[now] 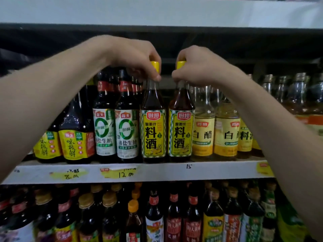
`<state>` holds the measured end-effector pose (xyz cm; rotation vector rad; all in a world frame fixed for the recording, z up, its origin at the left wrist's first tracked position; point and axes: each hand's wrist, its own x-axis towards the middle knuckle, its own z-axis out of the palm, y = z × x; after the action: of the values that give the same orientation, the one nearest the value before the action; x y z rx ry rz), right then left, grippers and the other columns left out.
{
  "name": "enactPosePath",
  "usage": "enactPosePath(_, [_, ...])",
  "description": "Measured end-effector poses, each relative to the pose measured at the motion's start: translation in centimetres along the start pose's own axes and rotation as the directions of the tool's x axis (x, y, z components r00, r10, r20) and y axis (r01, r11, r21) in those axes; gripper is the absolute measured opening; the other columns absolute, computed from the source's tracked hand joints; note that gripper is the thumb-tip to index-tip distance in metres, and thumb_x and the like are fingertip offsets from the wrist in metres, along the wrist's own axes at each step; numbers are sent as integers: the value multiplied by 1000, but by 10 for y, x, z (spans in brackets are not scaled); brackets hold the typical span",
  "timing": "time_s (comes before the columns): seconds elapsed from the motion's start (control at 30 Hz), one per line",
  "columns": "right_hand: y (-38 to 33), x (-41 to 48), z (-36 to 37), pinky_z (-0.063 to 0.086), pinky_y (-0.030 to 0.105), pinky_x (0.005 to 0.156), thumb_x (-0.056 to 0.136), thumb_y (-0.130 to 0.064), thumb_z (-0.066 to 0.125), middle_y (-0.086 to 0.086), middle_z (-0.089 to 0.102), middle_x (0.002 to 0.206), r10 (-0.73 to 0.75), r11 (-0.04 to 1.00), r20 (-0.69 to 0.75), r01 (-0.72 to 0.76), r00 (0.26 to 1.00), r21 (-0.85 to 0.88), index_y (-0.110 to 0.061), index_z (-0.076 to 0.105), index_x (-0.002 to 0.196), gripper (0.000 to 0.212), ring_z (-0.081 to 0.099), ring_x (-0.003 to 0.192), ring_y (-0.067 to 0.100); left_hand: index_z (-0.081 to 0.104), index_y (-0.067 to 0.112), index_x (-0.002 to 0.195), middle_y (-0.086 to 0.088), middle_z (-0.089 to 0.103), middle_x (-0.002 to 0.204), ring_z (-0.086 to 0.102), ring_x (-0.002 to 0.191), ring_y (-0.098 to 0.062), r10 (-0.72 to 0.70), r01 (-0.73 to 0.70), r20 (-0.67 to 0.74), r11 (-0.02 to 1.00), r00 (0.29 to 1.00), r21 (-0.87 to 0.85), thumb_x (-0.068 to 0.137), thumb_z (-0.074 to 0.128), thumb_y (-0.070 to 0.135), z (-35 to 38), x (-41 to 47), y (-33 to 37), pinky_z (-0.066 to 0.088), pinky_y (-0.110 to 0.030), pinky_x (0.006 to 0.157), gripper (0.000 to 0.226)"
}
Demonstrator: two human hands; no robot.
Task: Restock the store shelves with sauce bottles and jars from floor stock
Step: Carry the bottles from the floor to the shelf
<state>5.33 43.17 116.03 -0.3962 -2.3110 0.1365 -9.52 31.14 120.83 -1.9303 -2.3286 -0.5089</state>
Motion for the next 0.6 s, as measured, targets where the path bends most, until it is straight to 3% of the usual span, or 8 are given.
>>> enactPosePath(0.13, [-4,23,11,52,29,37,72,-24,72,6,68,66,95,995,68,-94,993,-19,-16,65,84,16,67,45,19,69,8,95,-14,69,80,62,65,-19,-57,56,37,998,998,26,77,78,31,-1,24,-13,45,-25,50,31])
enactPosePath(0.27, [1,39,18,53,29,41,75,-18,73,8,69,59,215,976,150,-215,965,-15,-12,65,81,12,66,42,19,70,11,95,-8,74,75,64,56,-13,-120,108,122,989,985,103,76,78,32,0,45,-13,43,-19,41,29])
enactPosePath(0.5, [7,55,30,50,24,38,84,-17,69,9,68,53,334,943,256,-318,907,-102,-8,63,84,11,66,42,18,71,10,97,-3,72,72,50,47,-7,-192,148,186,963,964,225,79,74,32,9,73,-15,38,-23,46,28])
enactPosePath(0.6, [7,60,36,46,21,36,88,-17,67,17,69,76,358,934,286,-337,889,-123,-6,58,90,14,68,45,19,71,11,98,-5,74,78,56,55,-10,-220,171,200,956,955,237,81,73,31,10,81,-19,43,-25,54,27])
